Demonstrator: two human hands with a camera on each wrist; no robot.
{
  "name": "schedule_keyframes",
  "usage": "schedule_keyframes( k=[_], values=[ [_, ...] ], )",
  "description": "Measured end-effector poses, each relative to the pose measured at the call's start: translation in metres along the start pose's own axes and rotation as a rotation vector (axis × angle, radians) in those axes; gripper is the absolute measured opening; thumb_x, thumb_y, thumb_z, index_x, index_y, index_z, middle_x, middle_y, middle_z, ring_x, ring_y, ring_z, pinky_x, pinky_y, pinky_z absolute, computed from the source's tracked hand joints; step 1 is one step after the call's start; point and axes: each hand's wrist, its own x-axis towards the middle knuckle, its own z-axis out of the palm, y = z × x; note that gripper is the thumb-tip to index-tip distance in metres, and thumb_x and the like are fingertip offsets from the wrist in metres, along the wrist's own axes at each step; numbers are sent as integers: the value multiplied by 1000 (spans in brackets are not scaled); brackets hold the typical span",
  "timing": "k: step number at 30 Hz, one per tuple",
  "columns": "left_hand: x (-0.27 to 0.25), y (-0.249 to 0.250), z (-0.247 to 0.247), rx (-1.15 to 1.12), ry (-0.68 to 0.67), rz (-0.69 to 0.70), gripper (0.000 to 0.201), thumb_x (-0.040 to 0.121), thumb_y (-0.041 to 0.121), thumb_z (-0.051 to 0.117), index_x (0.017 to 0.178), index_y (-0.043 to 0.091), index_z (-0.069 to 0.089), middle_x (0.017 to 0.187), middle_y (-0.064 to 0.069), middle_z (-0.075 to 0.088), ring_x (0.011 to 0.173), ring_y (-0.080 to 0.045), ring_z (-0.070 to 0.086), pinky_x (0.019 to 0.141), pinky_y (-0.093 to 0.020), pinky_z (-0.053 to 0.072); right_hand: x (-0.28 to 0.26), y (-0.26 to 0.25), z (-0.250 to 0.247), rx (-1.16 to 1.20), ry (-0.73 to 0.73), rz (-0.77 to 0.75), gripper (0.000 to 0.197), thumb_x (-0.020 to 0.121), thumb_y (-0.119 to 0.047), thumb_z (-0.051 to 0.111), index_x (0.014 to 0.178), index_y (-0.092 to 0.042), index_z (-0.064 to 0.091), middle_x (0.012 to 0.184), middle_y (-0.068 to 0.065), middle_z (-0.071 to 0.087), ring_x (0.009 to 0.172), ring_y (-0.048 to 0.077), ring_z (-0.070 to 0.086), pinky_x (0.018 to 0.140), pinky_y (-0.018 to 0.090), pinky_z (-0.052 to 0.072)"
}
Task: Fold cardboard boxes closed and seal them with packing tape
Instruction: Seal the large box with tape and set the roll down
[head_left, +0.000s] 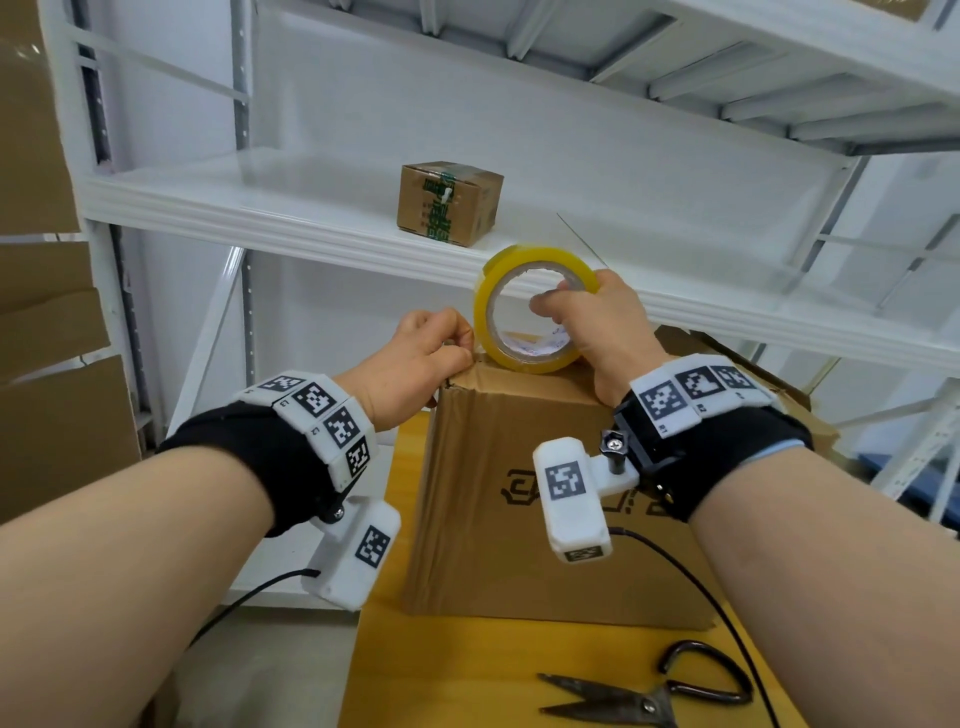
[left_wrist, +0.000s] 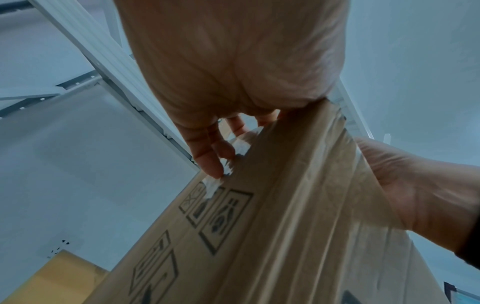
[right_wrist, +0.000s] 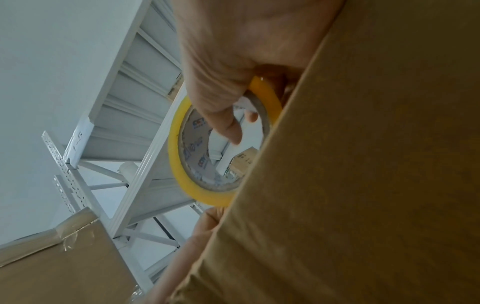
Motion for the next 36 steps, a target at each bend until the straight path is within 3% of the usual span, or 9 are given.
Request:
schedule_keyframes(
  k=[2,6,9,13,18,22,30,33,36],
  values=[
    [-1,0,0,-5,0,-4,8,96,22,47,91,28,49,108,3,39,97,-11,45,66,-21,44,0,0,-4,15,-68,38,35,74,-20,80,102,-19,57,106,5,65,103,27,64,94,48,53],
    [-3,2,2,-11,2,-18,8,99,25,46,94,29,49,109,3,39,97,-9,45,64,-20,43,-4,1,-11,42,-138,97,40,77,-17,76,111,-19,55,105,7,64,102,27,63,94,44,52],
    [-4,3,2,-11,-4,-22,9,100,26,44,95,31,49,112,0,38,99,-7,45,64,-18,43,-5,1,-11,65,-141,110,39,79,-21,75,111,-17,55,108,14,70,101,30,66,96,47,54],
    [-5,7,1,1,-11,-39,10,100,25,45,94,31,50,115,-2,38,101,-11,46,66,-22,45,-5,3,-12,79,-140,116,40,79,-30,78,110,-18,56,102,12,72,100,29,69,96,50,54],
    [-5,12,-1,47,14,-51,6,98,20,48,100,22,54,108,1,40,96,-13,49,66,-22,45,-6,4,-12,83,-147,92,44,79,-37,80,112,-16,60,100,12,74,97,29,71,95,49,55],
    [-4,13,-3,69,32,-57,8,97,20,50,95,25,56,103,5,41,90,-11,50,70,-23,46,-4,5,-10,89,-143,84,49,76,-42,82,110,-15,61,97,11,74,95,29,72,94,50,56],
    [-5,13,1,-31,13,-123,8,97,23,48,97,26,55,116,-2,43,93,-16,51,74,-30,50,-3,7,-13,86,-164,74,53,73,-43,86,110,-14,61,100,12,74,95,30,72,91,46,58],
    [-4,21,-5,-77,-17,-165,7,92,29,54,94,23,59,107,-7,54,89,-21,54,84,-43,51,-3,8,-12,81,-156,65,48,75,-43,85,108,-15,63,99,12,74,92,29,73,88,43,59],
    [1,23,-6,-138,47,-196,13,97,28,56,96,15,61,91,-7,63,86,-24,56,84,-41,49,-1,10,-10,85,-140,58,47,75,-45,84,106,-15,66,96,12,75,91,30,73,89,46,59]
  ],
)
